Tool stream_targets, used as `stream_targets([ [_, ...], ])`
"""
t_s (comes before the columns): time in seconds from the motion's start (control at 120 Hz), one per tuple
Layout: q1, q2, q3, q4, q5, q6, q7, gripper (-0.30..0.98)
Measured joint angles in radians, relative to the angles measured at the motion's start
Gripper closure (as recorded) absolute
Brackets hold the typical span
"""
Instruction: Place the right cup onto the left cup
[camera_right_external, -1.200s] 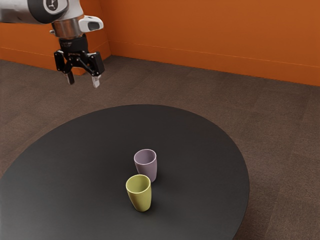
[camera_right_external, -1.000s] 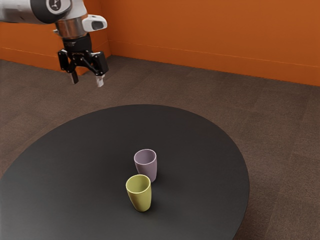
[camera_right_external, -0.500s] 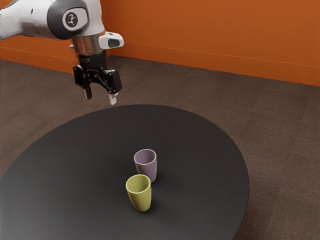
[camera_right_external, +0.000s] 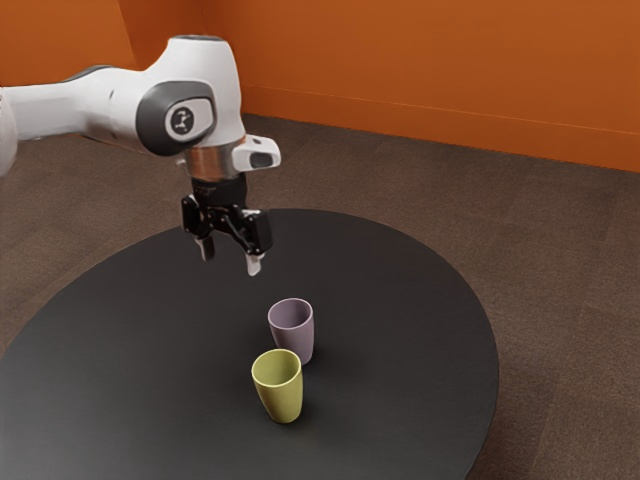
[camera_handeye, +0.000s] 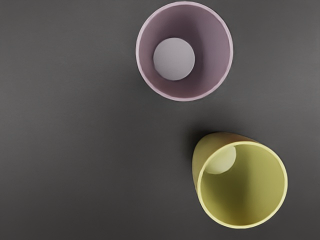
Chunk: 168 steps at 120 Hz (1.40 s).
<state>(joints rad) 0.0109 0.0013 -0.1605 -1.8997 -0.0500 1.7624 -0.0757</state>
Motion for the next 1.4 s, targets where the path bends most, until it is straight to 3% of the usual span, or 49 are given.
stream_targets([
  [0.533, -0.046, -0.021, -0.019, -0.180, -0.048, 0.165, 0.013, 0.00],
  [1.017, 0.048, -0.049, -0.052, -0.249, -0.077, 0.193, -0.155, 0.00],
  [1.4, 0.018, -0.087, -0.082, -0.339, -0.094, 0.234, -0.233, 0.00],
])
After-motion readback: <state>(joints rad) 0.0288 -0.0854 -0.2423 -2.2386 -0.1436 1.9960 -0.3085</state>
